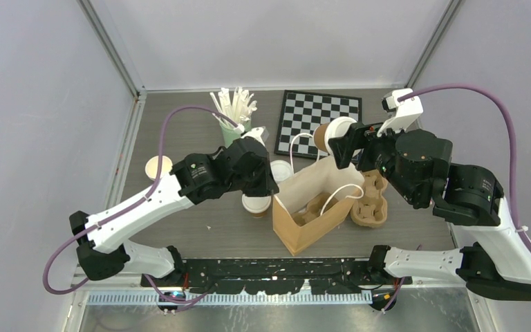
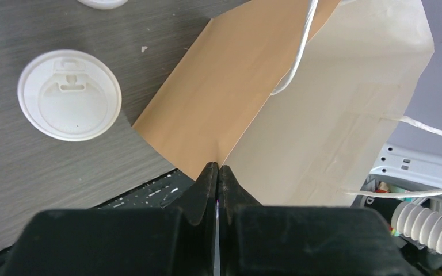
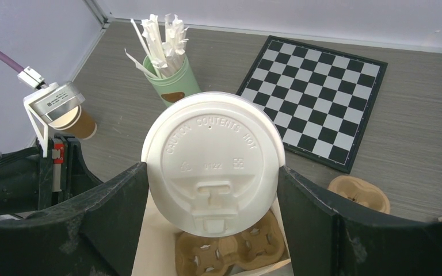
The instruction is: Pack the takeout coffee
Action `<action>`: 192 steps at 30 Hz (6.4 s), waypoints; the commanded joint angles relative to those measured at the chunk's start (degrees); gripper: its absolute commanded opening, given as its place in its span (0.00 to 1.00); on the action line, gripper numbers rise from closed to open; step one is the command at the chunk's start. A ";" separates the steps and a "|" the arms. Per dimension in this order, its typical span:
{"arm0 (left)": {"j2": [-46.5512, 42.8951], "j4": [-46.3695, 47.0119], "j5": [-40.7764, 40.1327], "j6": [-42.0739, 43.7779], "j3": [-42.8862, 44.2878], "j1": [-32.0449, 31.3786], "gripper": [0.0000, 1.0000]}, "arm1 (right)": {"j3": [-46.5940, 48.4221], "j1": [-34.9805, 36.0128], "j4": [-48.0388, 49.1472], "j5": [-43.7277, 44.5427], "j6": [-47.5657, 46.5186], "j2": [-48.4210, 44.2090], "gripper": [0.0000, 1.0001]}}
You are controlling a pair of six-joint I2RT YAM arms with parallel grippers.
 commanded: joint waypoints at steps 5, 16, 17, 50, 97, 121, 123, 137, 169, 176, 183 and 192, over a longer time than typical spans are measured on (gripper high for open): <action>-0.14 8.30 6.32 12.01 1.11 5.18 0.00 | 1.98 0.01 2.27 2.04 -0.24 -0.17 0.78; 2.79 9.62 15.10 16.61 2.23 10.17 0.36 | 2.60 0.04 1.72 2.46 -0.42 -0.03 0.78; 3.34 7.72 14.48 16.27 4.02 10.22 0.45 | 2.56 0.04 1.71 2.46 -0.39 -0.02 0.78; 7.45 -4.90 5.87 -7.94 6.45 5.69 0.10 | -0.18 0.04 -0.91 3.38 -1.59 -5.37 0.78; 6.16 -16.10 27.24 22.91 10.80 20.37 0.15 | -7.09 0.05 0.99 -25.96 -9.42 2.02 0.78; 5.48 -11.13 24.48 17.63 8.59 21.13 0.17 | -7.80 0.27 -4.03 -29.88 -15.14 8.04 0.78; 5.95 -7.89 25.33 18.72 8.97 21.15 0.10 | -6.60 0.82 -5.76 -29.32 -15.41 8.74 0.78; 1.70 2.76 27.04 21.58 1.48 21.14 0.42 | -8.61 6.94 -10.63 -25.55 -13.63 8.15 0.77; -5.63 -8.23 30.38 24.99 -3.38 21.15 0.66 | -11.08 22.13 -9.24 -14.33 -6.93 14.87 0.78; -3.61 -8.30 30.46 27.33 -1.91 21.14 0.44 | -13.12 23.30 -8.35 -11.68 -6.63 14.59 0.78; -11.92 6.46 33.92 27.57 -13.16 21.14 0.04 | -15.33 23.30 -6.47 -6.46 -10.88 15.33 0.78; -17.15 18.08 34.84 29.97 -19.79 21.15 0.00 | -11.91 23.13 -5.37 -2.79 -14.74 18.87 0.79</action>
